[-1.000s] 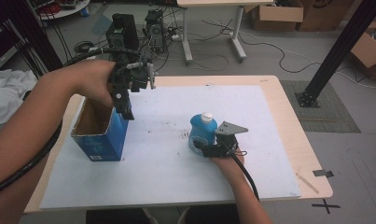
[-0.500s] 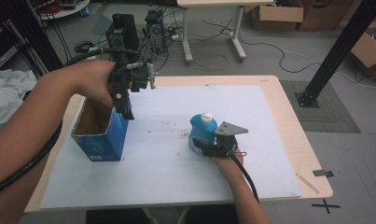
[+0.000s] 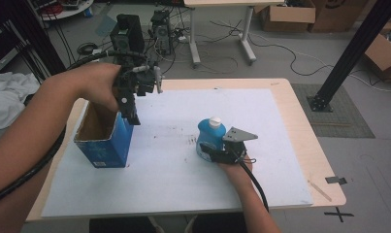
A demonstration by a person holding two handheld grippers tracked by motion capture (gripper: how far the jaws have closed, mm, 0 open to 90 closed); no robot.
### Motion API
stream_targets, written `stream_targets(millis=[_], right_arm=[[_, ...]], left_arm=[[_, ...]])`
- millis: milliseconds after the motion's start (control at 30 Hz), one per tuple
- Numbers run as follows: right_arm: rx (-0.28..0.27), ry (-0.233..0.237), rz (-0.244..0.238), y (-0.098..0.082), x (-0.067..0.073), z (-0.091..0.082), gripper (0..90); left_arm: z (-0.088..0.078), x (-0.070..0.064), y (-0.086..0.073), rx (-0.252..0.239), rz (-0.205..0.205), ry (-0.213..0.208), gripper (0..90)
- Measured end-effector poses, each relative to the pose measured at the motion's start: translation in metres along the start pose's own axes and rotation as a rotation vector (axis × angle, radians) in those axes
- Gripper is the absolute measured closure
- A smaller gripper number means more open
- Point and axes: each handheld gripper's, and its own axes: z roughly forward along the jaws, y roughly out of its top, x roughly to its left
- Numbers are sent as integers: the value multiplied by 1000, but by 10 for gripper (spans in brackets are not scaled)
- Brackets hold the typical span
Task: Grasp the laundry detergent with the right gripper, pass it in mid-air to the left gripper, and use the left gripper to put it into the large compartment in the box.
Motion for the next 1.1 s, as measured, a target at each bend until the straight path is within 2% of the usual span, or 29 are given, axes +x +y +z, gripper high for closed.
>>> stream_targets(millis=[67,300,367,400,433,467,533,567,667,700,733,767,833,867,933,967,1000,1100], right_arm=[[-3,6,-19,0,1,0,426],[-4,3,-36,3,2,-3,456],[-40,35,-35,12,2,-11,462],[-42,55,-42,17,2,-14,464],[-42,55,-42,17,2,-14,464],[-30,75,-71,28,6,-19,466],[-18,91,-89,33,8,-21,467],[0,123,-119,42,13,-24,470],[19,149,-145,49,18,-27,470],[31,182,-163,53,24,-28,471],[31,182,-163,53,24,-28,471],[47,227,-176,57,28,-28,470],[53,275,-204,59,33,-27,469],[49,310,-211,59,36,-25,470],[52,351,-219,60,41,-22,470],[52,351,-219,60,41,-22,470],[59,372,-231,61,47,-18,470],[56,398,-228,62,55,-13,472]], left_arm=[[0,0,0,0,4,-1,1],[1,-1,2,-5,8,-3,1],[1,-2,3,0,11,-4,1],[1,-2,4,5,13,-3,1],[1,-3,5,3,16,-6,1],[0,-4,7,-2,22,-6,1],[0,-5,7,-3,24,-6,1],[-1,-7,8,-7,30,-8,0],[-2,-10,10,-13,37,-10,1],[-1,-12,12,-14,41,-16,1],[-1,-12,12,-14,41,-16,1],[-1,-13,13,-11,45,-18,0],[0,-19,18,-17,59,-24,1],[1,-21,20,-19,64,-28,1],[1,-23,21,-19,69,-30,1],[2,-25,22,-16,75,-32,1],[2,-27,23,-15,78,-36,1],[4,-33,26,-14,87,-46,1]])
